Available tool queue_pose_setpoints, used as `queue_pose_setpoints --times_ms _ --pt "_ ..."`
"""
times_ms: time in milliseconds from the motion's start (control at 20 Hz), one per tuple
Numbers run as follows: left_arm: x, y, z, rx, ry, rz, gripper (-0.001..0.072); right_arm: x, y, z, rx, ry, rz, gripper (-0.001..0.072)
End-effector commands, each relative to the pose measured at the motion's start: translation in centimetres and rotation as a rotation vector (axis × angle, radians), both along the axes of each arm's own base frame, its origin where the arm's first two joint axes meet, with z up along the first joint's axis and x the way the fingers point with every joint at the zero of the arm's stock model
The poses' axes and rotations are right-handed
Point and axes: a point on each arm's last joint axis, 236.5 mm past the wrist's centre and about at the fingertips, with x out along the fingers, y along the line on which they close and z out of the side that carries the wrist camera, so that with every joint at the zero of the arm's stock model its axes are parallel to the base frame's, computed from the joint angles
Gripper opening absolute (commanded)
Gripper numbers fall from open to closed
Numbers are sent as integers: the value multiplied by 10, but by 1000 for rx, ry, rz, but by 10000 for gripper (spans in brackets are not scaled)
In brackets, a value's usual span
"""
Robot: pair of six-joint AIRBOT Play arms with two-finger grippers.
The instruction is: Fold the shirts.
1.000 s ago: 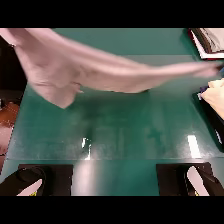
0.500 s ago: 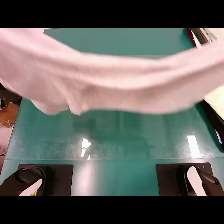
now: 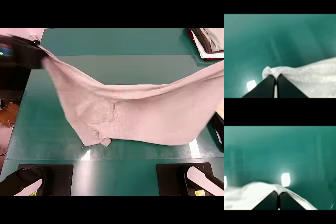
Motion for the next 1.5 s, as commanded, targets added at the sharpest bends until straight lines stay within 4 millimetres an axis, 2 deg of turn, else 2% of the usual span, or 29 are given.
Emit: queue_pose_setpoints --times_ms 0,50,150,250,300,350,400,450,550,600,650,700,800,950,1050,1100,1150,1200,1450 --pt "62 1 -94 69 116 60 22 26 2 -100 120 236 60 10" --pt "82 6 -114 45 138 110 22 36 3 -124 117 260 65 10" --pt "110 13 -147 -41 191 180 22 58 4 -157 89 256 53 11" --pt "128 16 -166 -147 232 220 23 84 4 -177 70 216 22 12" --pt "133 21 -169 -175 238 233 113 95 4 -181 65 194 11 37" --pt "137 28 -169 -190 235 252 451 103 2 -184 60 176 0 262" --pt "138 38 -168 -192 236 271 572 110 -1 -186 57 162 -12 548" --pt "138 49 -166 -189 245 289 548 114 -2 -184 55 156 -11 583" --pt "130 75 -164 -178 296 331 547 115 -7 -173 51 150 -5 559" --pt "122 89 -169 -166 338 348 544 113 -8 -167 50 152 4 472" --pt "111 102 -176 -139 389 341 390 109 -6 -161 43 156 32 408" --pt "99 110 -186 -121 439 323 295 105 -3 -155 32 159 65 408" --pt "74 112 -216 -142 559 302 296 98 2 -151 32 177 99 408" --pt "41 86 -268 -299 708 259 296 90 14 -151 32 188 126 408" --pt "28 70 -296 -411 749 263 297 85 25 -153 32 195 147 408" --pt "21 67 -308 -424 763 268 332 83 29 -154 32 198 154 408" --pt "15 63 -318 -449 779 280 444 81 33 -156 33 200 161 408" --pt "10 59 -325 -467 784 276 505 79 36 -157 32 201 166 408" --pt "11 59 -341 -496 765 329 504 77 39 -159 35 208 173 408"
